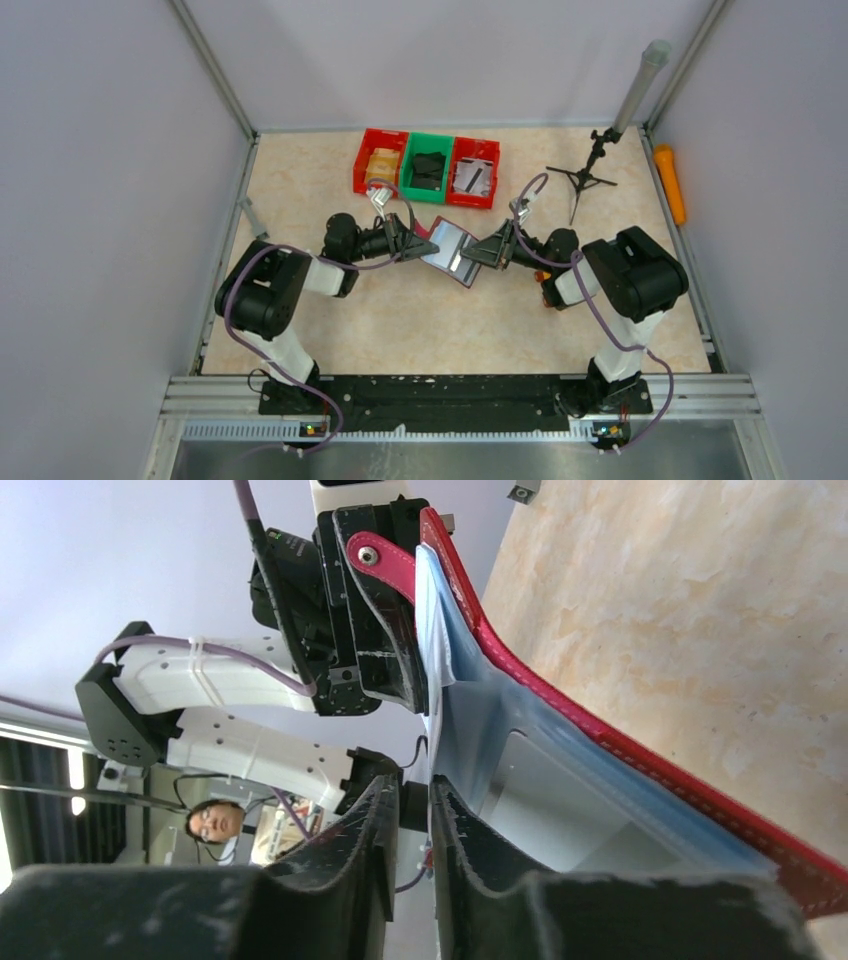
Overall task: Take the credit cards out of the card holder
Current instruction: Remove the credit card from the card holder.
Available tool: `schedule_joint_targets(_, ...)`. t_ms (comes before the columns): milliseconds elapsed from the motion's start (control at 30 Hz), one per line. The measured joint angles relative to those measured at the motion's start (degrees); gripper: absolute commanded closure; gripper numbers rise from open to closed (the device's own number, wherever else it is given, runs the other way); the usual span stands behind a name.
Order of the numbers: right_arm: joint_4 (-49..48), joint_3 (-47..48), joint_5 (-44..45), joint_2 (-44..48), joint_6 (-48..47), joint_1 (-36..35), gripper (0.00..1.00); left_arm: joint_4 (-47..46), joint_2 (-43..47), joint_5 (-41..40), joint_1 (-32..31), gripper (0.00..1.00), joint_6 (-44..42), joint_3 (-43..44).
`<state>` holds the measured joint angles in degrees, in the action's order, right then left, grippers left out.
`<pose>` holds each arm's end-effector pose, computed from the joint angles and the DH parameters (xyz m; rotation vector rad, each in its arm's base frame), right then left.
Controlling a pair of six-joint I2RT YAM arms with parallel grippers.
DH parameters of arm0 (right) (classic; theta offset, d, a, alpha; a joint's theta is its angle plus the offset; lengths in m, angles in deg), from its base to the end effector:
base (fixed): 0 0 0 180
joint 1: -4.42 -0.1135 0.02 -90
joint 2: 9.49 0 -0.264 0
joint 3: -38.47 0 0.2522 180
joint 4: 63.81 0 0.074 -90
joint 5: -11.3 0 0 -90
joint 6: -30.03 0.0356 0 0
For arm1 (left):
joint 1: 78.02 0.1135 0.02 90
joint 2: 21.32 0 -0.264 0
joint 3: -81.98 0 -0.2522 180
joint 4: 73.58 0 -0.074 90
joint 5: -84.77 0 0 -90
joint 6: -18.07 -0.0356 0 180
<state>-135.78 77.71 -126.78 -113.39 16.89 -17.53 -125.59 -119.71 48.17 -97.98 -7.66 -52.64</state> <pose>0.2575 0.1324 0.1543 0.0185 1.8493 1.9023 0.2774 -0.1311 0.1716 0.1399 1.9306 -1.7910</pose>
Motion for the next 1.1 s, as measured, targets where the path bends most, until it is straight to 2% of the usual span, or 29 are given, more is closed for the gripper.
schedule_joint_targets(100,0.0,0.0,0.0,-0.2,0.0,0.0,0.73,-0.4,-0.3,0.2,0.0,1.0,0.3,0.0)
schedule_joint_targets(267,0.0,0.0,0.0,-0.2,0.0,0.0,0.76,-1.6,-0.9,0.5,-0.7,1.0,1.3,0.1)
schedule_joint_targets(300,0.0,0.0,0.0,-0.2,0.0,0.0,0.79,-1.9,-1.0,0.7,-0.8,1.0,1.6,0.1)
schedule_joint_targets(367,0.0,0.0,0.0,-0.2,0.0,0.0,0.93,-2.5,-1.3,0.9,-0.9,1.0,1.9,0.2)
schedule_joint_targets(400,0.0,0.0,0.0,-0.3,-0.1,0.0,0.97,-2.9,-1.4,1.0,-0.9,1.0,2.1,0.2)
schedule_joint_targets(567,0.0,0.0,0.0,-0.5,-0.1,0.0,1.0,-3.6,-1.5,1.2,-0.8,1.0,2.3,0.2)
schedule_joint_targets(967,-0.1,0.0,0.8,-0.5,-0.1,0.0,1.0,-9.5,-1.8,1.2,2.7,1.0,6.6,-1.4)
schedule_joint_targets(1100,-0.1,0.0,0.8,-0.5,-0.3,0.3,1.0,-8.1,-1.8,0.8,3.2,1.0,5.8,-1.6)
